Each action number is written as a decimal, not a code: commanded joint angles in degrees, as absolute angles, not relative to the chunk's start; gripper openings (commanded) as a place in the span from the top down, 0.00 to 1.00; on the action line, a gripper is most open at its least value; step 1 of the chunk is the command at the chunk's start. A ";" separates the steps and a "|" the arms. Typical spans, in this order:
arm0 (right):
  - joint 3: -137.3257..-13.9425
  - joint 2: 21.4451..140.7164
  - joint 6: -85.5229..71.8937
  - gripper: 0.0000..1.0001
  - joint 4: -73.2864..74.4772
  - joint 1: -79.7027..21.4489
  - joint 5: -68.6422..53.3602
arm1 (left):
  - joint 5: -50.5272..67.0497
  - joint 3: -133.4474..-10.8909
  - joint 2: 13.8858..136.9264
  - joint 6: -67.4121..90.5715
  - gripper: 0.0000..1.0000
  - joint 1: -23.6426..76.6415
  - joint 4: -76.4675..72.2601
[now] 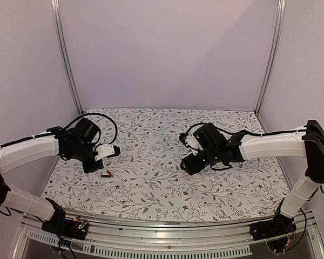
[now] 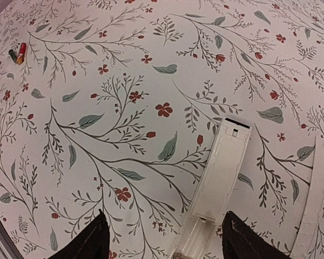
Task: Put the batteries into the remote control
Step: Pick up the battery from the center of the board.
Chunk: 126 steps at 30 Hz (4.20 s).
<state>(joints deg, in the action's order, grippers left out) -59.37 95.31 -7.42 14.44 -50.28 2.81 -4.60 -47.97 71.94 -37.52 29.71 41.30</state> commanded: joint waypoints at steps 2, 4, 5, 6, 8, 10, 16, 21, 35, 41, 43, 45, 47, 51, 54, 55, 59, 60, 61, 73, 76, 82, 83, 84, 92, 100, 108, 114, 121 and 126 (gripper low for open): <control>-56.91 93.06 -6.51 0.30 12.32 -50.27 2.55 | 2.58 -50.67 77.06 -48.68 0.76 23.26 42.45; -55.79 92.46 -6.29 0.30 11.36 -50.27 2.52 | 3.33 -52.11 79.03 -49.51 0.74 22.06 42.58; -55.31 91.94 -6.21 0.30 10.81 -50.27 2.48 | 3.38 -53.18 80.20 -49.75 0.73 21.72 42.72; -54.87 91.65 -6.09 0.30 10.21 -50.20 2.31 | 3.72 -54.31 81.37 -49.90 0.72 21.53 42.91; -54.43 91.22 -5.74 0.29 9.77 -50.10 2.00 | 4.54 -56.40 83.95 -50.26 0.70 21.37 43.38; -54.12 91.08 -5.40 0.29 9.67 -49.95 2.10 | 5.34 -57.80 86.44 -49.73 0.69 21.40 44.31; -52.31 89.70 -4.58 0.29 9.06 -49.12 1.84 | 5.61 -55.31 89.52 -48.33 0.68 21.72 44.96; -51.68 88.95 -4.24 0.29 8.16 -48.61 0.61 | 5.22 -53.92 88.73 -49.58 0.68 21.75 42.83; -51.24 87.97 -4.13 0.28 7.56 -48.55 -2.10 | 2.39 -52.95 94.22 -50.75 0.68 22.17 36.47; -51.17 87.74 -3.98 0.28 7.69 -48.52 -2.02 | 2.53 -54.00 96.68 -50.42 0.68 22.34 36.41; -51.15 87.63 -3.83 0.28 7.74 -48.52 -1.98 | 2.66 -54.73 97.45 -50.28 0.68 22.39 36.30; -51.15 87.54 -3.72 0.27 7.78 -48.55 -1.86 | 2.96 -55.28 98.67 -50.04 0.68 22.43 36.30; -51.23 87.62 -3.54 0.27 7.77 -48.55 -1.69 | 2.92 -55.73 99.92 -49.71 0.68 22.61 36.30; -51.15 87.46 -3.36 0.27 7.89 -48.52 -1.55 | 3.54 -56.95 101.94 -49.02 0.69 22.94 36.36; -51.07 87.37 -3.26 0.27 7.90 -48.52 -1.20 | 4.97 -57.06 102.37 -48.62 0.69 23.26 36.56; -51.02 87.36 -3.25 0.27 8.00 -48.52 -1.11 | 5.21 -56.97 102.39 -48.67 0.69 23.63 36.56; -51.19 87.68 -3.16 0.27 7.91 -48.55 -1.28 | 6.66 -57.60 103.08 -48.57 0.69 25.38 36.61; -51.23 87.83 -3.12 0.27 7.92 -48.52 -1.25 | 6.88 -57.96 103.50 -48.39 0.69 25.92 36.59; -51.32 87.92 -3.08 0.27 7.92 -48.53 -1.27 | 6.98 -58.27 104.07 -48.24 0.69 26.42 36.59; -51.49 87.97 -3.16 0.27 8.48 -48.54 -1.20 | 9.02 -61.84 110.02 -47.16 0.73 30.15 37.64; -51.50 87.98 -3.16 0.27 8.52 -48.52 -1.19 | 10.07 -62.39 110.58 -46.94 0.73 31.30 37.82; -51.64 88.02 -3.42 0.26 9.07 -48.60 -0.95 | 11.99 -62.29 111.03 -46.87 0.73 32.61 37.33; -51.64 88.05 -3.43 0.26 9.10 -48.58 -0.94 | 12.07 -62.50 111.30 -46.80 0.75 32.88 37.32; -51.67 87.94 -3.43 0.26 9.21 -48.52 -0.93 | 12.04 -62.68 111.60 -46.58 0.78 33.09 37.35; -51.24 86.94 -3.78 0.26 9.56 -48.55 -0.81 | 13.91 -63.70 112.63 -45.70 0.90 33.89 37.28; -52.32 86.84 -3.78 0.26 10.42 -48.53 -0.69 | 14.89 -64.99 113.26 -44.76 1.00 34.66 37.18; -52.65 82.78 -6.42 0.26 8.93 -44.30 -8.34 | 16.56 -62.19 104.58 -38.63 1.00 34.49 25.00; -50.44 75.21 -9.21 0.26 1.46 -42.89 -11.76 | 17.86 -59.22 93.73 -23.60 1.00 36.97 5.34; -49.28 67.29 -8.14 0.22 -10.17 -43.06 -18.74 | 17.24 -56.57 86.32 -5.97 1.00 45.69 -19.78; -50.72 66.05 -6.98 0.22 -15.62 -44.91 -23.90 | 17.64 -57.86 87.10 1.58 1.00 50.89 -28.85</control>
<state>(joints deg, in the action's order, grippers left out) -49.98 67.11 -8.03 -8.88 -43.09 -18.33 16.60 -58.37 85.89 -8.23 47.83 -17.45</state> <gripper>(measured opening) 0.785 0.066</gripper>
